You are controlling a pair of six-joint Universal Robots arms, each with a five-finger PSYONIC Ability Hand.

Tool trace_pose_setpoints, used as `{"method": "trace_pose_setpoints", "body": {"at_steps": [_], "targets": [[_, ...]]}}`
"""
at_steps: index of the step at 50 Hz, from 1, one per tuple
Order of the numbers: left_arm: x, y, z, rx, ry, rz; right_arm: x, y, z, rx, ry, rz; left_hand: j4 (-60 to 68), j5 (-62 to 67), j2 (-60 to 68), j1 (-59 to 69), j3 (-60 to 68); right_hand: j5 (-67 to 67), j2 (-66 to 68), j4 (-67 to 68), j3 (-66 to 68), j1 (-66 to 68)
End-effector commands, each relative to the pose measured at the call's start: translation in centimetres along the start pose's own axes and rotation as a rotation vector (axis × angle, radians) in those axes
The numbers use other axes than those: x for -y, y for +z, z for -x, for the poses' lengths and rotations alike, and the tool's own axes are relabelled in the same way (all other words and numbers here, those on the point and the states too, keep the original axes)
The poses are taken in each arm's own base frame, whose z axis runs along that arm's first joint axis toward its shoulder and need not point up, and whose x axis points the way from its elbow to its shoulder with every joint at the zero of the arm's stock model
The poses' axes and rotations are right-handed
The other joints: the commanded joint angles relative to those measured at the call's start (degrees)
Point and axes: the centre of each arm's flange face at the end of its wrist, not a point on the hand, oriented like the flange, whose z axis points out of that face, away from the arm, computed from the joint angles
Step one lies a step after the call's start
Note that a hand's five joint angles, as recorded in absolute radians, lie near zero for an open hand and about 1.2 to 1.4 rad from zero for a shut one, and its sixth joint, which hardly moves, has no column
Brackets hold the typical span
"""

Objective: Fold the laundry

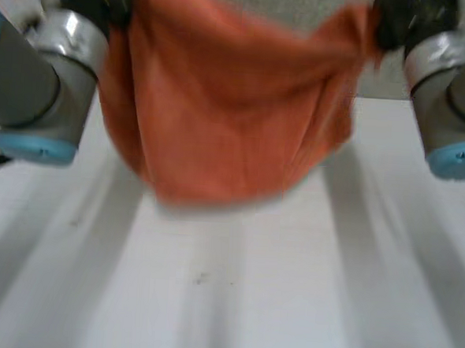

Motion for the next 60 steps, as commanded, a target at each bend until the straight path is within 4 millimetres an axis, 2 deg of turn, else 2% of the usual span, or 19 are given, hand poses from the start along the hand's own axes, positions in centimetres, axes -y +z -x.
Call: {"method": "trace_pose_setpoints", "body": {"at_steps": [1,3,6,7,10,11,13,14,15,18,22,24,26,28,30,36,41,45,60], "targets": [[1.2,-2.3,1.1,0.107,-0.016,-0.036,3.7,-1.3,-1.2,-0.043,0.093,-0.206,11.5,14.6,11.3,16.2,11.7,13.8,12.7,12.0,12.2,25.6],[-1.0,-4.6,-0.2,0.055,-0.014,0.062,2.5,-2.1,-0.8,-0.019,0.093,-0.162,11.5,14.6,11.3,16.2,11.7,13.8,12.7,12.0,12.2,25.6],[-2.5,-7.4,-1.1,0.009,-0.013,0.160,0.5,-3.0,-0.4,0.010,0.082,-0.077,11.5,14.6,11.3,16.2,11.7,13.8,12.7,12.0,12.2,25.6],[-3.5,-9.4,-1.9,-0.031,-0.016,0.227,-0.9,-3.9,-0.3,0.028,0.076,0.008,11.5,14.6,11.3,16.2,11.7,13.8,12.7,12.0,12.2,25.6],[-5.0,-12.7,-3.3,-0.099,-0.037,0.322,-4.0,-5.9,-0.1,0.077,0.067,0.230,11.5,14.6,11.3,16.2,11.7,13.8,12.7,12.0,12.2,25.6],[-5.6,-14.7,-4.3,-0.148,-0.065,0.378,-4.7,-6.5,0.1,0.094,0.067,0.288,11.5,14.6,11.3,16.2,11.7,13.8,12.7,12.0,12.2,25.6],[-5.9,-16.8,-5.4,-0.199,-0.098,0.427,-6.8,-7.9,0.7,0.131,0.077,0.415,11.5,14.6,11.3,16.2,11.7,13.8,12.7,12.0,12.2,25.6],[-5.9,-17.7,-5.9,-0.226,-0.116,0.452,-9.0,-9.3,1.6,0.169,0.084,0.544,11.5,14.6,11.3,16.2,11.7,13.8,12.7,12.0,12.2,25.6],[-5.9,-19.4,-6.7,-0.272,-0.148,0.498,-10.1,-10.1,2.0,0.185,0.083,0.602,11.5,14.6,11.3,16.2,11.7,13.8,12.7,12.0,12.2,25.6],[-6.0,-21.7,-7.4,-0.331,-0.184,0.585,-12.8,-11.9,2.9,0.222,0.091,0.727,11.5,14.6,11.3,16.2,11.7,13.8,12.7,12.0,12.2,25.6],[-6.3,-24.0,-7.4,-0.388,-0.210,0.748,-13.8,-13.0,3.0,0.223,0.093,0.759,11.5,14.6,11.3,16.2,11.7,13.8,12.7,12.0,12.2,25.6],[-6.3,-24.3,-7.3,-0.393,-0.208,0.773,-14.0,-13.1,3.0,0.221,0.093,0.760,11.5,14.6,11.3,16.2,11.7,13.8,12.7,12.0,12.2,25.6],[-6.0,-24.2,-6.9,-0.404,-0.200,0.817,-14.2,-13.4,3.1,0.220,0.093,0.754,-5.3,-2.3,-5.5,-0.6,-5.1,13.8,12.7,12.0,12.2,25.6],[-5.9,-24.1,-6.8,-0.404,-0.199,0.819,-14.3,-13.5,3.1,0.219,0.092,0.751,-11.8,-8.7,-12.0,-7.1,-11.6,13.8,12.7,12.0,12.2,25.6],[-5.5,-23.4,-6.3,-0.396,-0.194,0.816,-14.1,-13.8,3.1,0.217,0.093,0.744,-30.6,-27.6,-30.8,-25.9,-30.4,13.8,12.7,12.0,12.2,25.6],[-4.2,-21.2,-4.6,-0.340,-0.204,0.751,-14.2,-14.1,3.0,0.210,0.092,0.737,-31.2,-28.1,-31.4,-26.5,-31.0,13.8,12.7,12.0,12.2,25.6],[-4.4,-18.5,-2.7,-0.273,-0.217,0.704,-14.7,-14.3,2.6,0.195,0.092,0.743,-40.8,-37.7,-41.0,-36.1,-40.5,13.8,12.7,12.0,12.2,25.6],[-4.7,-17.5,-2.3,-0.301,-0.237,0.689,-14.9,-14.5,2.6,0.195,0.092,0.743,-42.5,-39.4,-42.7,-37.8,-42.2,13.8,12.7,12.0,12.2,25.6],[-9.7,-19.1,-1.5,-0.370,-0.261,1.033,-15.4,-14.8,2.8,0.203,0.082,0.742,-40.8,-37.7,-41.0,-36.1,-40.6,13.8,12.7,12.0,12.2,25.6]]}}
